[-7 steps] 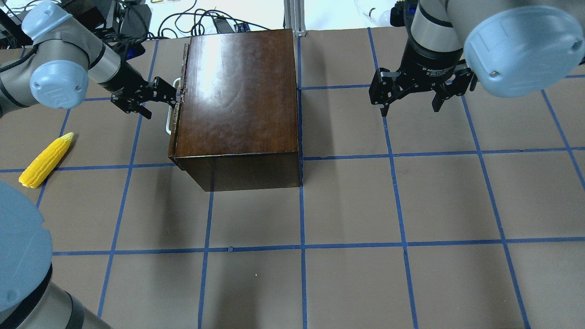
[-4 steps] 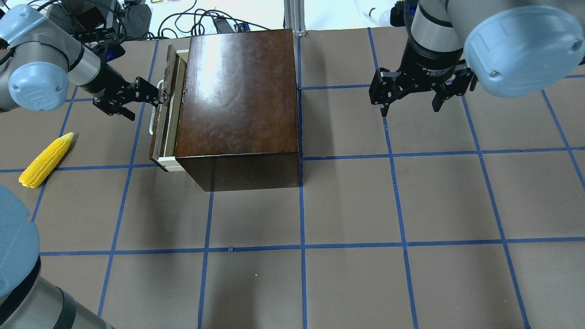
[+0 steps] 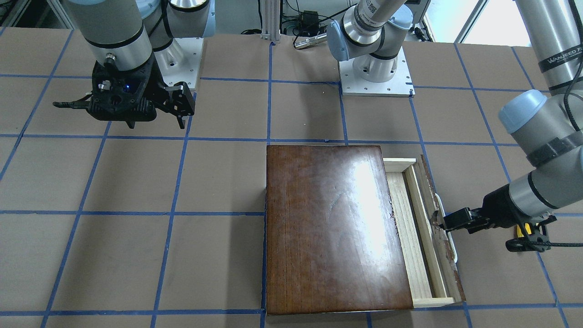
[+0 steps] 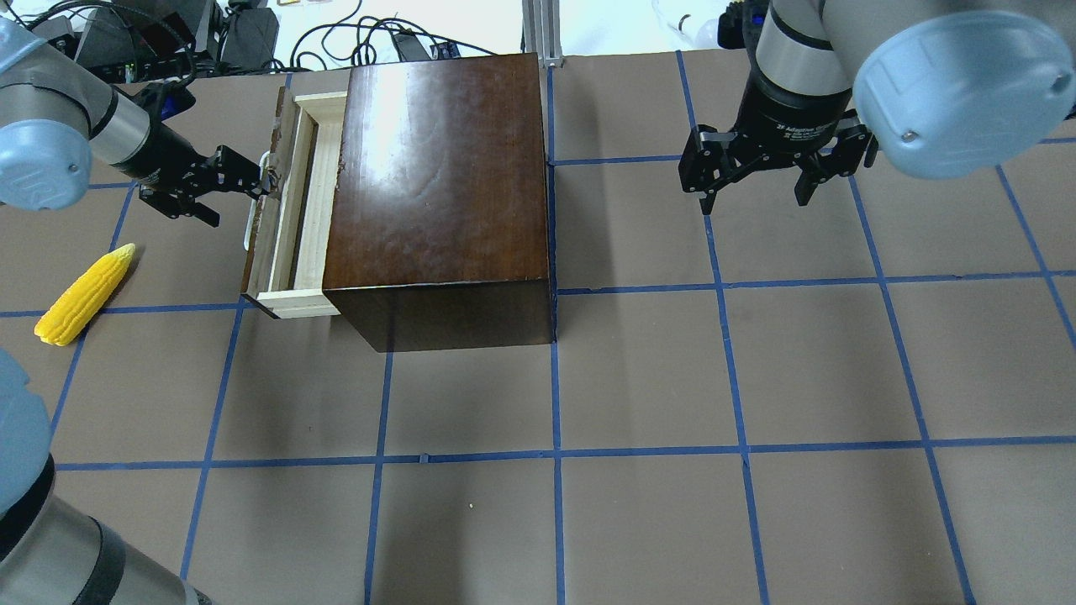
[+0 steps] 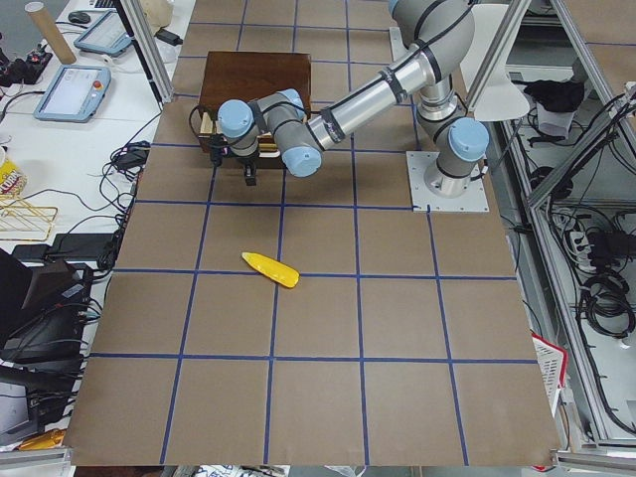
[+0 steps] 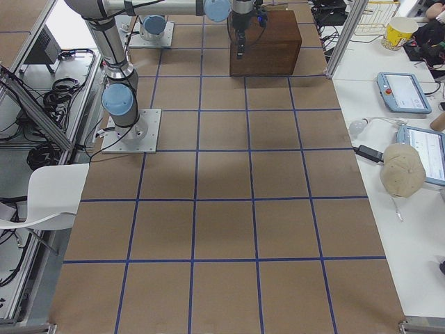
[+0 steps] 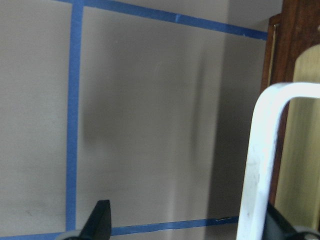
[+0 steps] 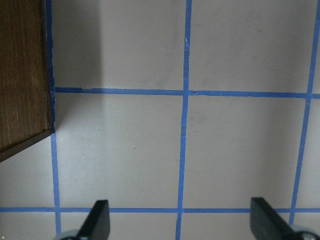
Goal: Open drawer and put corn inside
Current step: 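Pull the drawer handle away from the cabinet with the left gripper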
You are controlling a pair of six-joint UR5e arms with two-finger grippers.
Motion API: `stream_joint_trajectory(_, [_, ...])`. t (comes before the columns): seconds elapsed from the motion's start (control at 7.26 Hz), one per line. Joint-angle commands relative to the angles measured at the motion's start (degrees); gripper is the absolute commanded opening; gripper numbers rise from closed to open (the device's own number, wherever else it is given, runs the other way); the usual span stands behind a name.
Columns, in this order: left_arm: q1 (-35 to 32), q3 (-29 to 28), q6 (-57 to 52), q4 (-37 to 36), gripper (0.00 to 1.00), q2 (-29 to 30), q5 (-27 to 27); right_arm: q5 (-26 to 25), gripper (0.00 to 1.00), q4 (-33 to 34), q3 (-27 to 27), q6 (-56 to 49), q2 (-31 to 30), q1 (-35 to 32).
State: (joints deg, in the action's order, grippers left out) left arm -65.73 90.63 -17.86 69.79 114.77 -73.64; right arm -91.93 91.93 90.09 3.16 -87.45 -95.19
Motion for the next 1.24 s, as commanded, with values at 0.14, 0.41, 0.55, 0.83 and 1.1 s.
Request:
stream_joint_trajectory(0.14, [1.66,-0.37,-0.16,0.17,1.00,0.02,-0.10,0.00,1.00,0.00,0.00,0.00,0.00,0.00])
stream_joint_trajectory(0.41, [2.10,-0.45,-0.16,0.34,1.00,0.02,-0.10,0.00,1.00,0.00,0.00,0.00,0.00,0.00])
stream_joint_trajectory(0.55, [2.10,-0.54,-0.16,0.34,1.00,-0.07,-0.10,0.00,1.00,0.00,0.00,0.00,0.00,0.00])
stream_joint_trajectory(0.83, [2.10,-0.63,-0.16,0.69,1.00,-0.94,-0.19,0.00,1.00,0.00,0.00,0.00,0.00,0.00])
stream_joint_trajectory(1.1, [1.93,-1.33,-0.16,2.35,1.00,-2.96,-2.37,0.00,1.00,0.00,0.00,0.00,0.00,0.00])
